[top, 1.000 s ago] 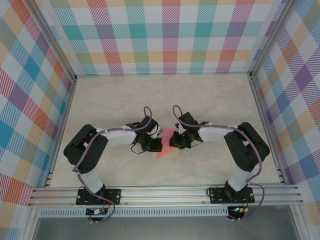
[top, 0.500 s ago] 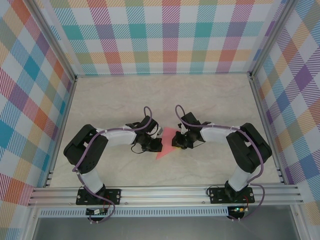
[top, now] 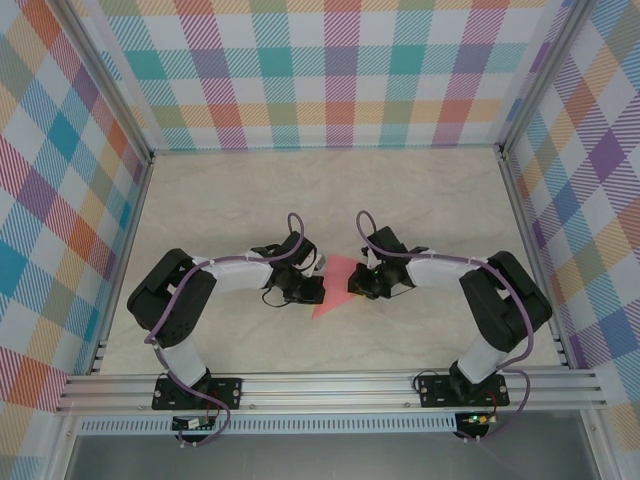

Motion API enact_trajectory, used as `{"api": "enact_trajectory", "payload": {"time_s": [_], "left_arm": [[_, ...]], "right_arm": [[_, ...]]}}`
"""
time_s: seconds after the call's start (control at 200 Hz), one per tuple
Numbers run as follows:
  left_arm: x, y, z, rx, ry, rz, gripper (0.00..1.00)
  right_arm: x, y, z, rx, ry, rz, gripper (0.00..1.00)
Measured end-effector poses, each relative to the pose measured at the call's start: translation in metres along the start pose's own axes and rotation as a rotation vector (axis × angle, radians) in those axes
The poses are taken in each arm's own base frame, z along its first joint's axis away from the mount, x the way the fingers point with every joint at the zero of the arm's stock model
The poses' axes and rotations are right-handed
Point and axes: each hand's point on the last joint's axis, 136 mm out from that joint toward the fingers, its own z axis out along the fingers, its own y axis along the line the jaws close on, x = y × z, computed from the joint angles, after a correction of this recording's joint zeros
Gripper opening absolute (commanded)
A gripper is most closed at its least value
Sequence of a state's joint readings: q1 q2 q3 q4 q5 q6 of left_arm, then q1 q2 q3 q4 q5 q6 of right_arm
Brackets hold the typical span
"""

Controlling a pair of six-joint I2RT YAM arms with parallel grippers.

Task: Fold a paper plane with a square sheet of paper (pick it up from the middle)
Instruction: Third fold the triangle at the center of the table.

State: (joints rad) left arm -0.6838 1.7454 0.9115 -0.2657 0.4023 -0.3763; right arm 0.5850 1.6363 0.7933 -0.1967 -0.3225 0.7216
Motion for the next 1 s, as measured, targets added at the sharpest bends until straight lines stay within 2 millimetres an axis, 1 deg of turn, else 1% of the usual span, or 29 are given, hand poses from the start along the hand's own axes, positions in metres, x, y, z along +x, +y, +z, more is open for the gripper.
{"api": "enact_trajectory", "payload": {"time_s": [0.125, 0.215, 0.26, 0.38, 0.52, 0.59, 0.63, 0.68, 0.745, 0.805, 0.88, 0.93, 1.0], "left_arm": [[0.0, 0.0, 0.0, 0.0, 0.0, 0.0, 0.08], [0.0, 0.0, 0.0, 0.0, 0.0, -0.001, 0.08], [0.0, 0.0, 0.0, 0.0, 0.0, 0.0, 0.08], [0.0, 0.0, 0.0, 0.0, 0.001, -0.001, 0.1], [0.001, 0.0, 0.0, -0.002, 0.004, -0.011, 0.15], [0.0, -0.001, -0.002, -0.004, 0.007, -0.017, 0.16], [0.0, -0.001, -0.003, -0.009, 0.009, -0.022, 0.19], [0.0, -0.001, -0.006, -0.019, 0.013, -0.033, 0.23], [-0.001, -0.003, -0.013, -0.029, 0.007, -0.035, 0.23], [-0.007, -0.01, -0.023, -0.019, -0.014, -0.03, 0.24], [-0.014, -0.022, -0.036, 0.012, -0.054, -0.027, 0.22], [-0.017, -0.031, -0.044, 0.046, -0.075, -0.026, 0.18], [-0.019, -0.042, -0.05, 0.093, -0.088, -0.032, 0.15]], "right_arm": [[-0.008, 0.016, -0.006, -0.044, -0.013, -0.018, 0.16], [-0.01, 0.023, -0.002, -0.08, -0.005, -0.023, 0.16], [-0.009, 0.021, 0.004, -0.08, 0.006, -0.018, 0.16], [-0.004, 0.006, 0.02, -0.053, 0.045, 0.008, 0.15], [-0.006, 0.007, 0.021, -0.07, 0.042, 0.01, 0.15], [-0.005, 0.006, 0.021, -0.069, 0.041, 0.01, 0.15], [-0.006, 0.006, 0.021, -0.068, 0.04, 0.009, 0.15], [-0.006, 0.006, 0.021, -0.067, 0.04, 0.008, 0.15], [-0.006, 0.006, 0.021, -0.067, 0.04, 0.003, 0.15], [-0.005, 0.006, 0.021, -0.067, 0.04, 0.002, 0.14], [-0.006, 0.006, 0.021, -0.066, 0.04, 0.001, 0.14], [-0.005, 0.006, 0.021, -0.066, 0.04, -0.001, 0.14], [-0.005, 0.006, 0.021, -0.066, 0.04, -0.002, 0.14]]}}
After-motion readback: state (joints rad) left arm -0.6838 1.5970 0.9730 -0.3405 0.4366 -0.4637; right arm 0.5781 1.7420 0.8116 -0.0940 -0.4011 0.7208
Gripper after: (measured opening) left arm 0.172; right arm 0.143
